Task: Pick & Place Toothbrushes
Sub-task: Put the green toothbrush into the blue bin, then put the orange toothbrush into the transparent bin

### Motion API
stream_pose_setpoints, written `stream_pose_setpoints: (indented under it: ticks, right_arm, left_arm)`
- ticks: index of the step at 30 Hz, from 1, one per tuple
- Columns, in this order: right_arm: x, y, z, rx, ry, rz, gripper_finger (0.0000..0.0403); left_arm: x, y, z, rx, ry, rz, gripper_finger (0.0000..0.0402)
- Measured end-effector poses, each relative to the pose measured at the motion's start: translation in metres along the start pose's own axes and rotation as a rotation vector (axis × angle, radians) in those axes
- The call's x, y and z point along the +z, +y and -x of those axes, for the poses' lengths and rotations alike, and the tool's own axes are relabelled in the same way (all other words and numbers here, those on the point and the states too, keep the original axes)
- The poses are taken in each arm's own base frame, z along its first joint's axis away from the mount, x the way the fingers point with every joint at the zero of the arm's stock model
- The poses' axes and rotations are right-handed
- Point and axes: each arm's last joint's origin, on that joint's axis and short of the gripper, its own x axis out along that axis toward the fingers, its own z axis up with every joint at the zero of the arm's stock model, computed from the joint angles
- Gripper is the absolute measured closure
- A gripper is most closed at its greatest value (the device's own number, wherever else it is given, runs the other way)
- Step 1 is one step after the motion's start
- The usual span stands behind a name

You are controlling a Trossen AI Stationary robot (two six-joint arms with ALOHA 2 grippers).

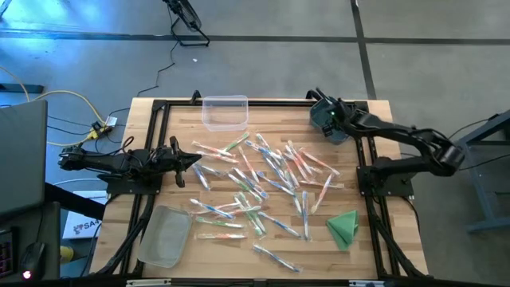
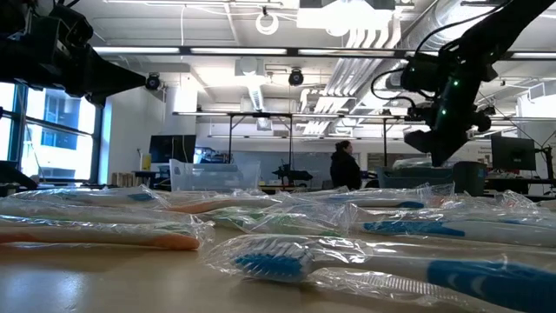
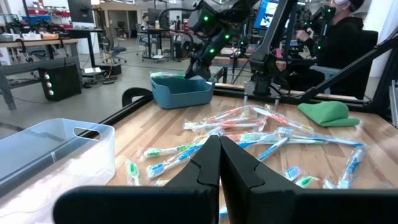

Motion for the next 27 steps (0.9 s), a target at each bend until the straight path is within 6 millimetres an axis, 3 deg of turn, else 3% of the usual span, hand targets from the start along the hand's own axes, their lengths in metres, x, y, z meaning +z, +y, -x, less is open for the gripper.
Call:
stream_pose_setpoints:
  ticks: [6,13,17,27]
  right_arm:
    - [-0.001,-0.002,-0.007,-0.016,0.032,-0.002,0.0376]
    - [-0.001,-0.002,-0.007,-0.023,0.031,0.010,0.0285]
    - [0.000,-0.004,-0.005,-0.027,0.013,0.024,0.0255]
    - [0.006,-0.007,0.033,0.089,-0.155,-0.005,0.0280]
  left_arm:
    - [0.000,0.000,0.000,0.000,0.000,0.000,0.0402]
    - [0.000,0.000,0.000,0.000,0.000,0.001,0.0402]
    - [0.000,0.000,0.000,0.000,0.000,0.000,0.0402]
    - [0.000,0.000,0.000,0.000,0.000,0.001,0.0402]
